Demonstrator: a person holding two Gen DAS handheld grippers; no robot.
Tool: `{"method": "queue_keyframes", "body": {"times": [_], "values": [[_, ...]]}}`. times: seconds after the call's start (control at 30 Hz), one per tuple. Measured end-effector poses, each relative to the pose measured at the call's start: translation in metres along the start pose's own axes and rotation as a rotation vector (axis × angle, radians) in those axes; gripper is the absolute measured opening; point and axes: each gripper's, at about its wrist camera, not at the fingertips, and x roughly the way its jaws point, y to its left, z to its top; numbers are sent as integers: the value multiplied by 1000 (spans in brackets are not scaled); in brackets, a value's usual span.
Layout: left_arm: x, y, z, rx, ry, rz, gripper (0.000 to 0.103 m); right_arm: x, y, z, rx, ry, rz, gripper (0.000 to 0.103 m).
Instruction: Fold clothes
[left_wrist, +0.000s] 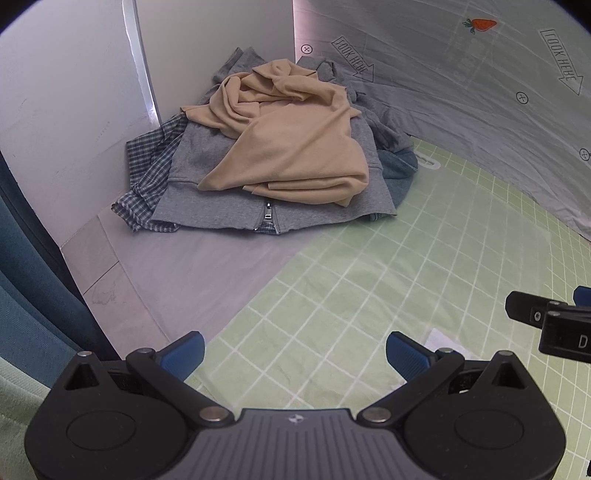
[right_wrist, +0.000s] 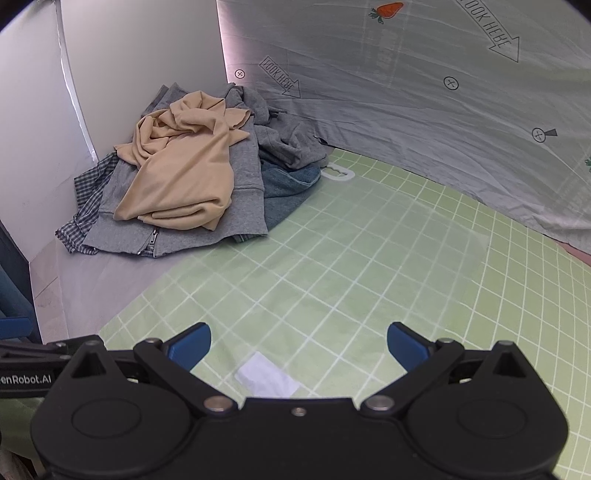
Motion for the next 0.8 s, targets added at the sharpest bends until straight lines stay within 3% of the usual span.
{"method": "queue_keyframes", "body": {"times": [0.17, 0.33, 0.57, 0.8], "values": [[18, 7, 20, -14, 1, 15, 103, 23, 6, 20, -35, 1, 5, 103], [48, 24, 61, -67, -15, 37, 103, 58, 17, 57, -58, -19, 8, 100], [114, 55, 125, -166, -2, 74, 101, 121, 44, 110, -100, -22, 53, 79], [183, 88, 175, -277, 28, 14, 83, 180, 70, 150, -90, -6, 120, 68]]}}
